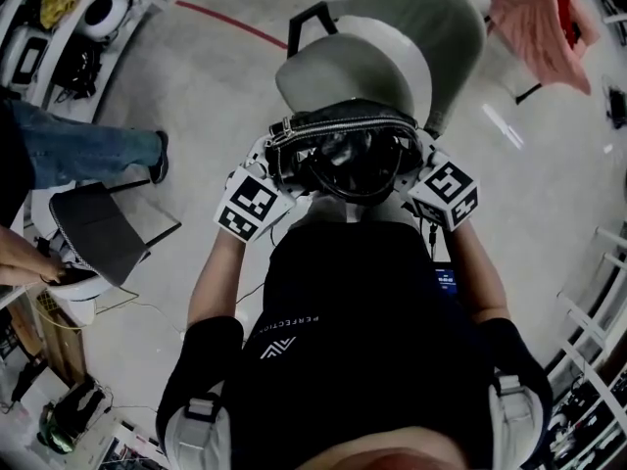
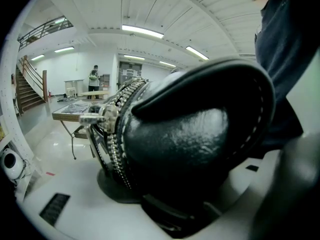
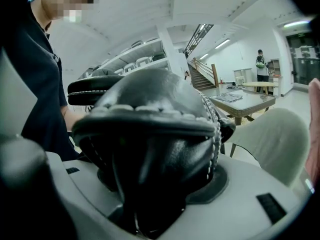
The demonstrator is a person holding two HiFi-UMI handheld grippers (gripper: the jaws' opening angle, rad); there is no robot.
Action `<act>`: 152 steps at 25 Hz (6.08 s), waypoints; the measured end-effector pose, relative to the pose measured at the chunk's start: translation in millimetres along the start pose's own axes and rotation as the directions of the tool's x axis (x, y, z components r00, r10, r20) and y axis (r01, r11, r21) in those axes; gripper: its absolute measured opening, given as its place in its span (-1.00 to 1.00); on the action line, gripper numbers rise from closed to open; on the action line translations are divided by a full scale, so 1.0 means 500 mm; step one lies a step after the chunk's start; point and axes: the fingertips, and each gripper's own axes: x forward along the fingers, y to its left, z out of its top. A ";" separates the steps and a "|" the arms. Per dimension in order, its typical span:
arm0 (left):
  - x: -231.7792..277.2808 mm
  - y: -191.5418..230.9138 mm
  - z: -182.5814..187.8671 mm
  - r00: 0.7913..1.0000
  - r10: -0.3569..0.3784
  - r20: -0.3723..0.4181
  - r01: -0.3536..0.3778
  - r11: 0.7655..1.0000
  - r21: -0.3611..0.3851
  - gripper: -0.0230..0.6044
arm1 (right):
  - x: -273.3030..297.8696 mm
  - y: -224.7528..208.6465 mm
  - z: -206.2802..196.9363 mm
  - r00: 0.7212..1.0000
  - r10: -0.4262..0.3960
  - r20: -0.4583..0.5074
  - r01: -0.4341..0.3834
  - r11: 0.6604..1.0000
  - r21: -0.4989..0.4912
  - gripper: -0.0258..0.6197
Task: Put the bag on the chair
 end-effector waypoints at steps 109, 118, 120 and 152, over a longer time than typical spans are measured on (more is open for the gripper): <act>0.489 0.253 -0.114 0.977 -0.072 -0.199 0.063 0.997 -0.050 0.34 | 0.118 -0.516 -0.237 0.981 0.058 -0.186 -0.062 0.998 -0.013 0.12; 0.477 0.250 -0.126 0.971 -0.068 -0.231 0.058 0.997 -0.050 0.39 | 0.083 -0.524 -0.241 0.972 -0.025 -0.235 0.024 1.000 -0.005 0.13; 0.474 0.244 -0.127 0.968 -0.077 -0.240 0.062 0.996 -0.068 0.40 | 0.068 -0.530 -0.233 0.973 -0.055 -0.224 0.060 0.998 0.012 0.13; 0.304 0.189 -0.025 0.997 0.077 -0.017 -0.079 0.960 -0.268 -0.48 | -0.053 -0.401 -0.170 0.947 -0.320 -0.012 0.315 0.926 0.209 0.06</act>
